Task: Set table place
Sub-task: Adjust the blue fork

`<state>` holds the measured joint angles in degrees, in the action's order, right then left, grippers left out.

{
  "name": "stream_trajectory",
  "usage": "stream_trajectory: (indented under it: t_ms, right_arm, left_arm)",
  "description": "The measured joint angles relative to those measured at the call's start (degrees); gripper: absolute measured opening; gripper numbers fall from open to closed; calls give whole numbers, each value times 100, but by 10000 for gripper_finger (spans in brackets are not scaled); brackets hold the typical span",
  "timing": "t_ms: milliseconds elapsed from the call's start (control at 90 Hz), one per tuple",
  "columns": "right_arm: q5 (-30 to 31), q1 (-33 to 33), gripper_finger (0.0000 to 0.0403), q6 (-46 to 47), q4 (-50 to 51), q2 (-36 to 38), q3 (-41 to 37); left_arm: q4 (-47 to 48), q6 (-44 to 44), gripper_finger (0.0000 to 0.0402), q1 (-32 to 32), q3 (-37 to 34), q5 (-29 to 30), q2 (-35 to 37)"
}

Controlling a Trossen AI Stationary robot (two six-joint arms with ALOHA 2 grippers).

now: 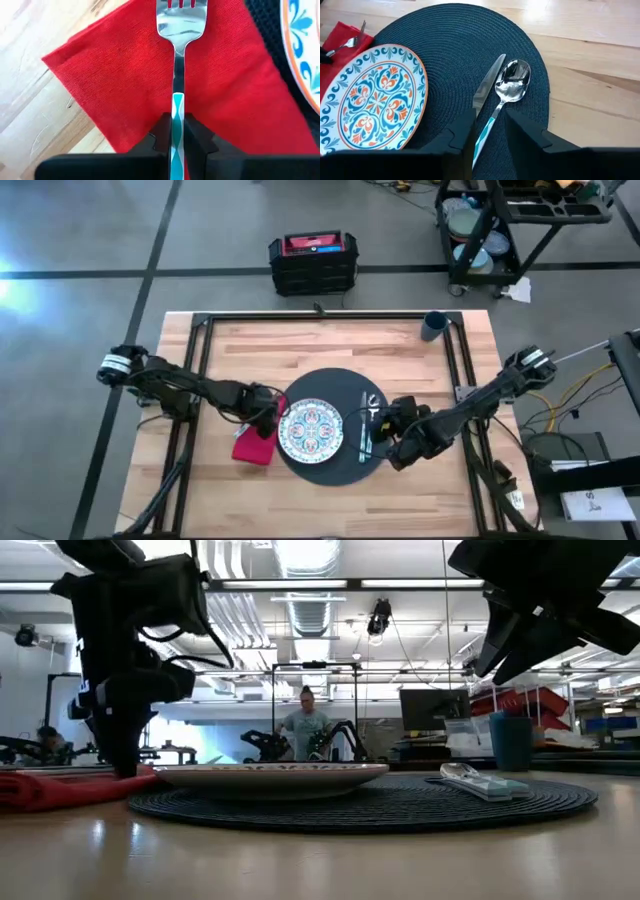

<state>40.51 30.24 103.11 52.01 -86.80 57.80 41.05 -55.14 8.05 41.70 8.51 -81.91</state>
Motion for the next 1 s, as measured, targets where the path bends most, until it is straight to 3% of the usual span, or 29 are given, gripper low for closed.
stream_trajectory:
  t_ms: [311, 644, 1000]
  right_arm:
    - [0, 0, 67, 52, -4, 1, 0]
    - [200, -24, 78, 46, 86, 2, 0]
    - [286, -26, 112, 39, 154, 9, 0]
  left_arm:
    - [719, -127, 8, -2, 323, 103, 368]
    - [651, -2375, 8, 144, 154, -328, 787]
    - [326, -3291, 8, 346, 70, -176, 654]
